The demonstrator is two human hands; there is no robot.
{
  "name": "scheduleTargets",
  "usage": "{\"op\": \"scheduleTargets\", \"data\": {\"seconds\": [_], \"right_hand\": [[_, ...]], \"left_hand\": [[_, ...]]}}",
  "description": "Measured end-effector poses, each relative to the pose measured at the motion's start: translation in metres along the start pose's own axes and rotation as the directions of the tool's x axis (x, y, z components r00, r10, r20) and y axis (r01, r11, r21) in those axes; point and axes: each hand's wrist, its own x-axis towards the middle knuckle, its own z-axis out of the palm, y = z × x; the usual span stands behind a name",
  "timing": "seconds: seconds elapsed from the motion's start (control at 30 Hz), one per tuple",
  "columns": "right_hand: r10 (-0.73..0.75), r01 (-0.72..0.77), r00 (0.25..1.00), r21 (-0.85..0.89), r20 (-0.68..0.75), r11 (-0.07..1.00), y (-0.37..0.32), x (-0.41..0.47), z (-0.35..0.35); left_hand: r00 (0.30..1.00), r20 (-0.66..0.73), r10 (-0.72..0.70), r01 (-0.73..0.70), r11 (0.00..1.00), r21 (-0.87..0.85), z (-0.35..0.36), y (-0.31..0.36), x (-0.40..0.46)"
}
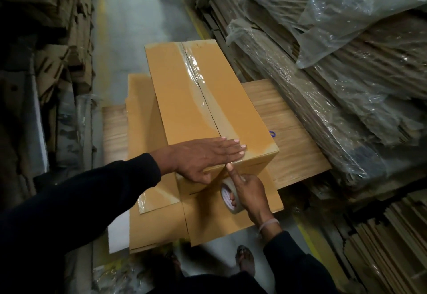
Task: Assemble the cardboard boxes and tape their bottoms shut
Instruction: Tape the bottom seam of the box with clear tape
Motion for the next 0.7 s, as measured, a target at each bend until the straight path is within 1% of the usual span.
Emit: {"op": "scheduleTargets", "data": {"seconds": [0.07,0.13,0.2,0.27,0.3,0.33,0.37,0.4,0.43,0.47,0.5,0.53,0.57,0.6,0.63,0.67,0.7], "right_hand": [[-0.003,-0.002,0.999,0.090,0.053,0.996,0.004,-0.001,-0.004],[-0.029,0.003,0.990,0.181,0.139,0.983,0.013,-0.001,-0.010],[-0.065,0.013,0.971,0.219,0.231,0.976,0.025,0.001,-0.019],[-0.077,-0.024,0.942,0.296,0.325,0.955,0.035,0.004,-0.028],[-0.081,-0.046,0.926,0.322,0.370,0.945,0.040,0.006,-0.031],[-0.080,-0.069,0.909,0.337,0.409,0.939,0.044,0.009,-0.035],[-0.081,-0.087,0.892,0.344,0.446,0.935,0.049,0.012,-0.038],[-0.079,-0.107,0.872,0.346,0.482,0.932,0.054,0.016,-0.041],[-0.077,-0.126,0.852,0.346,0.517,0.930,0.056,0.018,-0.044],[-0.071,-0.146,0.836,0.345,0.544,0.927,0.058,0.020,-0.047],[-0.070,-0.154,0.822,0.340,0.565,0.928,0.060,0.023,-0.051],[-0.077,-0.154,0.809,0.336,0.583,0.929,0.062,0.025,-0.054],[-0.088,-0.148,0.793,0.330,0.603,0.932,0.064,0.028,-0.056],[-0.099,-0.144,0.775,0.327,0.624,0.934,0.064,0.029,-0.058],[-0.103,-0.144,0.760,0.321,0.642,0.936,0.063,0.030,-0.061],[-0.100,-0.153,0.750,0.319,0.654,0.936,0.064,0.031,-0.062],[-0.096,-0.169,0.742,0.323,0.663,0.931,0.063,0.031,-0.064]], "left_hand": [[0.994,0.012,-0.109,0.108,0.993,0.047,0.005,0.009,-0.003],[0.971,-0.018,-0.240,0.240,0.967,0.086,0.013,0.020,-0.009],[0.927,-0.118,-0.357,0.367,0.927,0.074,0.022,0.036,-0.015],[0.845,-0.308,-0.436,0.466,0.884,0.029,0.033,0.062,-0.020],[0.777,-0.422,-0.467,0.506,0.862,-0.022,0.039,0.079,-0.019],[0.686,-0.535,-0.493,0.541,0.837,-0.079,0.047,0.099,-0.016],[0.574,-0.635,-0.517,0.576,0.806,-0.136,0.056,0.120,-0.011],[0.451,-0.704,-0.549,0.613,0.764,-0.203,0.065,0.140,-0.004],[0.326,-0.733,-0.597,0.640,0.710,-0.293,0.074,0.158,0.005],[0.214,-0.720,-0.660,0.653,0.645,-0.397,0.082,0.171,0.014],[0.116,-0.669,-0.734,0.655,0.563,-0.504,0.088,0.179,0.025],[0.028,-0.584,-0.811,0.640,0.463,-0.613,0.092,0.183,0.035],[-0.056,-0.471,-0.880,0.593,0.351,-0.725,0.095,0.184,0.046],[-0.135,-0.342,-0.930,0.502,0.233,-0.833,0.095,0.182,0.055],[-0.191,-0.224,-0.956,0.389,0.136,-0.911,0.094,0.179,0.063],[-0.211,-0.147,-0.966,0.287,0.083,-0.954,0.093,0.176,0.069],[-0.197,-0.110,-0.974,0.214,0.067,-0.975,0.092,0.172,0.074]]}}
